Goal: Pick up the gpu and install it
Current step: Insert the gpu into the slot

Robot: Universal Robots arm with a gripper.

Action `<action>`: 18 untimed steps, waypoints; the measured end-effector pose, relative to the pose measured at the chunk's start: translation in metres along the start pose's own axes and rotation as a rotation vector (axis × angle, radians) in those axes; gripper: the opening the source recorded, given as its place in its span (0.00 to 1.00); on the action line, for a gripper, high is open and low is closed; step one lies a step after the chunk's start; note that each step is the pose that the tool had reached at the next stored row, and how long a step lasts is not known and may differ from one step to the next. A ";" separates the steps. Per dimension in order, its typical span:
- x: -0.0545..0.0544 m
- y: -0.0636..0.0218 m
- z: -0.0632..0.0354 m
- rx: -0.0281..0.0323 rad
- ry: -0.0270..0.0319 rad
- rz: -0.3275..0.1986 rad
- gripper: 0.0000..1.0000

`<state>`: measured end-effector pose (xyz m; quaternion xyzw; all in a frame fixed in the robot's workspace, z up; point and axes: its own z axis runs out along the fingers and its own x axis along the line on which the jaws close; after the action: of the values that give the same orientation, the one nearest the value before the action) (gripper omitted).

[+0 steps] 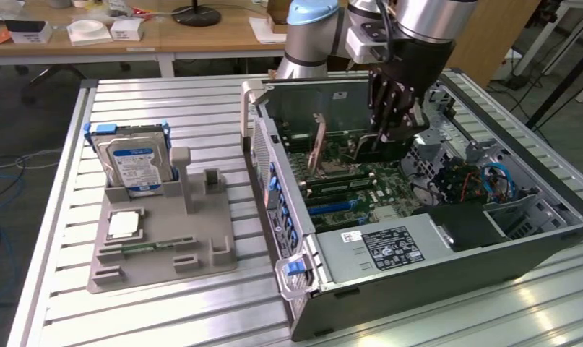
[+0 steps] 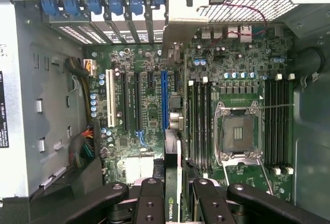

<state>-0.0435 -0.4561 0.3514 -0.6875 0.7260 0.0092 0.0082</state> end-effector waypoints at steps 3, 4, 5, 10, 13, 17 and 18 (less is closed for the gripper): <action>0.000 0.0000 0.0044 0.0000 0.0000 0.000 0.26; 0.000 0.0000 0.0060 0.0000 0.0000 0.000 0.26; 0.000 0.0000 0.0077 -0.0001 0.0000 0.000 0.26; 0.001 0.0007 0.0166 0.0000 0.0000 0.000 0.26; 0.003 0.0023 0.0201 -0.0001 0.0003 0.000 0.26; 0.005 0.0047 0.0250 0.0026 -0.0003 -0.001 0.26; 0.005 0.0051 0.0262 0.0046 -0.0002 -0.001 0.26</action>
<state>-0.0488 -0.4600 0.3251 -0.6880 0.7256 0.0076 0.0099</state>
